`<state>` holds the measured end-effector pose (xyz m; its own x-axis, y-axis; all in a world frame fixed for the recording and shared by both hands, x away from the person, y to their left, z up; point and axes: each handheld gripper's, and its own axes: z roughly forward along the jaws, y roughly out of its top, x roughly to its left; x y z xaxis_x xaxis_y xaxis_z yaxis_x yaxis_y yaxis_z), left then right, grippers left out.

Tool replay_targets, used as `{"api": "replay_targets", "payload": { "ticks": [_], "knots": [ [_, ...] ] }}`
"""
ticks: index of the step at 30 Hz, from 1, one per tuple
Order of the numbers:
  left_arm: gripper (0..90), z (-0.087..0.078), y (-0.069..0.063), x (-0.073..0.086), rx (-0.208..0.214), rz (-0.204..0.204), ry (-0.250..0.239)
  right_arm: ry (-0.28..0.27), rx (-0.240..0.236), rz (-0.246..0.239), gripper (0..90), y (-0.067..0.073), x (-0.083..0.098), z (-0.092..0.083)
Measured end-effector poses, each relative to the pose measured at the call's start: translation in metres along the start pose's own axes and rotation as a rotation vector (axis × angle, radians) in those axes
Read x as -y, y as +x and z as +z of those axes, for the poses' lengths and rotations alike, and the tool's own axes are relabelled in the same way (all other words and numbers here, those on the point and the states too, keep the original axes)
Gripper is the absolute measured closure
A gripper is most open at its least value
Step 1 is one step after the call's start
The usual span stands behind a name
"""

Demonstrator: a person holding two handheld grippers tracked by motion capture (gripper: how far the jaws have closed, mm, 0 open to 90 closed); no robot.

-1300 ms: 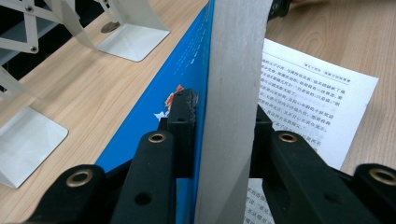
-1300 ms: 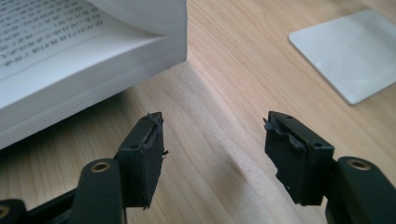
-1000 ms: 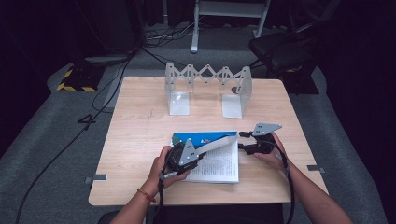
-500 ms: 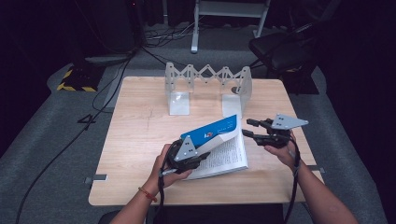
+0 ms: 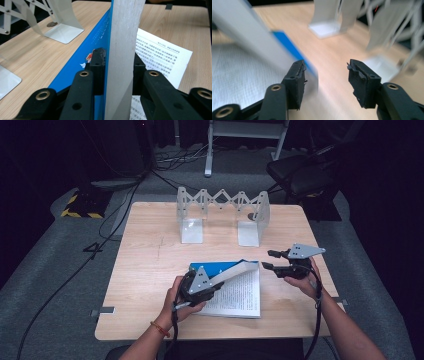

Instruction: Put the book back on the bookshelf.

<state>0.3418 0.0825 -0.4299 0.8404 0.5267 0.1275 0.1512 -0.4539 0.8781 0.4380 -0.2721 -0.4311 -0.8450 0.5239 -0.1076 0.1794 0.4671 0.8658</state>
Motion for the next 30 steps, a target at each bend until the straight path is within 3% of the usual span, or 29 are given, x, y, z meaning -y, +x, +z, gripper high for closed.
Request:
{"api": "replay_targets", "payload": {
  "ticks": [1,2,4,5,6,7,9,11,14,15,16,17,19,20,22,24,30],
  "knots": [
    [72.1,0.0,0.0,0.001,0.0,0.008,0.006,0.052,0.018,-0.022,44.7,-0.002,0.007,0.006],
    [72.0,0.0,-0.001,0.001,0.003,0.007,0.005,0.099,0.001,0.016,43.7,-0.005,0.021,0.018],
    [71.9,0.001,-0.002,0.001,0.006,0.014,0.009,0.121,-0.009,0.023,41.6,-0.005,0.024,0.024],
    [71.9,0.001,-0.001,0.001,0.007,0.011,0.009,0.175,-0.017,-0.009,40.8,-0.002,0.031,0.037],
    [71.9,0.0,-0.001,0.001,0.011,0.007,0.006,0.175,-0.017,-0.009,40.8,-0.002,0.031,0.037],
    [71.9,-0.001,0.0,0.002,0.008,0.0,-0.005,0.195,-0.058,0.012,38.8,0.001,0.036,0.048],
    [71.8,-0.002,0.003,0.001,0.015,-0.008,-0.011,0.19,-0.09,0.017,36.3,0.005,0.038,0.054],
    [71.7,-0.002,0.002,0.002,0.024,-0.013,-0.014,0.138,-0.128,0.027,39.3,0.01,0.034,0.054],
    [71.5,-0.002,0.004,0.003,0.031,-0.023,-0.031,0.053,-0.119,0.028,45.5,0.014,0.025,0.044],
    [71.5,-0.004,0.005,0.002,0.043,-0.041,-0.051,0.053,-0.119,0.028,45.5,0.014,0.025,0.044],
    [71.4,-0.004,0.007,0.002,0.057,-0.053,-0.071,0.009,-0.138,0.065,47.7,0.012,0.024,0.039],
    [71.0,-0.004,0.008,0.001,0.084,-0.065,-0.096,-0.048,-0.151,0.072,48.6,0.01,0.019,0.03],
    [70.1,-0.003,0.008,0.0,0.103,-0.075,-0.111,-0.064,-0.149,0.072,48.7,0.011,0.016,0.027],
    [69.7,0.0,0.008,-0.002,0.135,-0.085,-0.134,-0.092,-0.112,0.036,48.7,0.014,0.005,0.016],
    [69.2,0.002,0.007,-0.003,0.156,-0.094,-0.145,-0.107,-0.109,0.036,48.9,0.015,0.002,0.013],
    [68.6,0.005,0.005,-0.007,0.167,-0.077,-0.141,-0.18,-0.105,0.053,51.2,0.017,-0.01,0.0],
    [68.7,-0.001,0.005,-0.008,0.146,-0.06,-0.118,-0.222,-0.1,0.021,52.9,0.027,-0.027,-0.008]
  ]
}}
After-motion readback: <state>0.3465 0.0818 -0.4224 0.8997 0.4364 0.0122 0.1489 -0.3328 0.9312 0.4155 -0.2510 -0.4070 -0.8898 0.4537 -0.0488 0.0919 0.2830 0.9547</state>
